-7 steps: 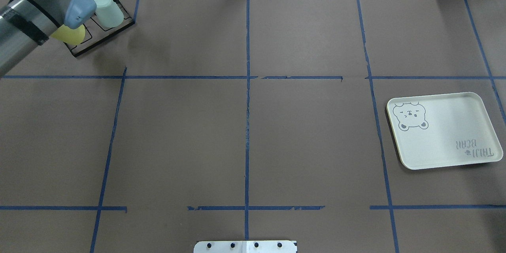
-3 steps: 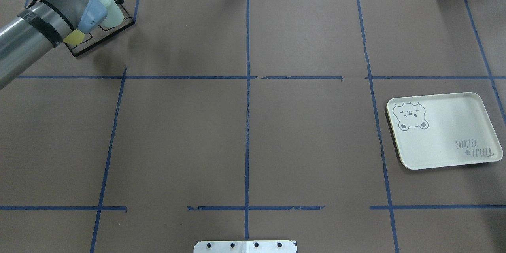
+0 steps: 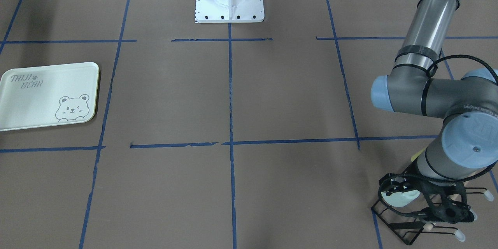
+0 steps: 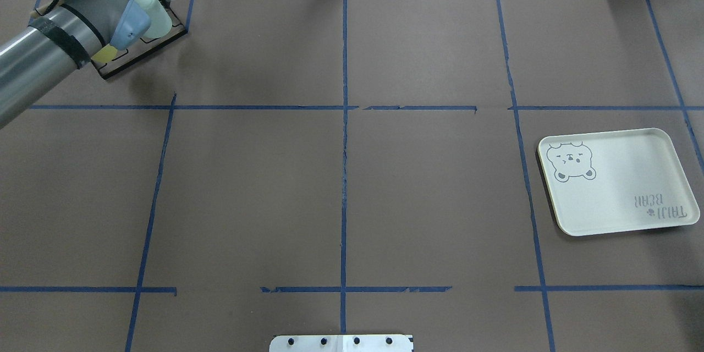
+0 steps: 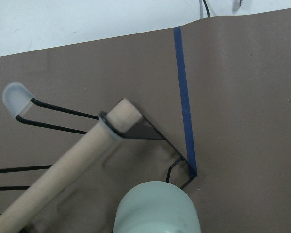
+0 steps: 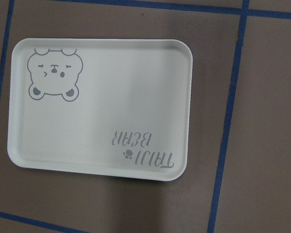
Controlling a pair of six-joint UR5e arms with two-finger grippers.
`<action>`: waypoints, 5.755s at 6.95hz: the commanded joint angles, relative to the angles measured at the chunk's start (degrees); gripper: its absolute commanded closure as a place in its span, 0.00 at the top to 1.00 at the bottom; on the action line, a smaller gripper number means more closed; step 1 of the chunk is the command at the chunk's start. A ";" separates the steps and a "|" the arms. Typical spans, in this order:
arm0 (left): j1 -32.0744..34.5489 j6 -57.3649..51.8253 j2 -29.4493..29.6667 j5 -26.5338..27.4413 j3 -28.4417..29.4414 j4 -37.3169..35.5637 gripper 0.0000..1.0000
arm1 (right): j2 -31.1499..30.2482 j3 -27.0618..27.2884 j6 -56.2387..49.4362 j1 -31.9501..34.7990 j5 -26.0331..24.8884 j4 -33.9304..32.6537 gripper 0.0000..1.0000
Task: Left arm grabs green cup and hands to right arm on tray
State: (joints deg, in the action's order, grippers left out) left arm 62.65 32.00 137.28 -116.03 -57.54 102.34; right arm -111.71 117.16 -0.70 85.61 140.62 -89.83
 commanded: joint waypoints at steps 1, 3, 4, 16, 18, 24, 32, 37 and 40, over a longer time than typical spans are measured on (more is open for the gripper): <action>-0.68 0.08 0.01 0.19 1.11 1.63 0.98 | 0.00 0.00 0.09 0.00 0.09 0.00 1.00; -1.30 -0.27 -0.08 0.19 1.02 1.81 0.54 | 0.00 0.00 0.17 0.00 0.09 -0.08 1.00; -0.61 -3.58 -0.17 0.19 0.85 2.07 0.07 | 0.00 0.00 0.26 0.00 0.17 0.00 1.00; -14.22 65.23 -15.71 -10.27 -39.24 30.70 0.01 | 17.46 0.35 52.98 -23.62 0.17 33.78 1.00; -14.49 77.10 -16.08 -10.27 -34.17 49.17 0.01 | 18.19 -0.09 69.71 -26.71 0.18 50.02 1.00; -28.14 99.29 -15.73 6.70 -25.61 95.27 0.01 | 31.73 -0.61 112.80 -41.09 -12.15 79.13 1.00; -37.69 100.71 -14.06 8.79 -29.99 96.48 0.04 | 38.50 -8.08 116.63 -48.87 -20.30 94.93 0.96; -37.95 100.54 -13.18 12.93 -29.83 94.88 0.06 | 38.23 -8.35 116.37 -49.92 -19.78 95.28 0.79; -37.95 100.54 -13.18 12.93 -29.91 94.88 0.07 | 38.23 -8.61 116.37 -50.01 -19.86 95.28 0.22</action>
State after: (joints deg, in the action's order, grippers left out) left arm 24.72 132.54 124.11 -103.07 -87.42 197.23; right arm -73.53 108.66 115.72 35.65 120.83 5.45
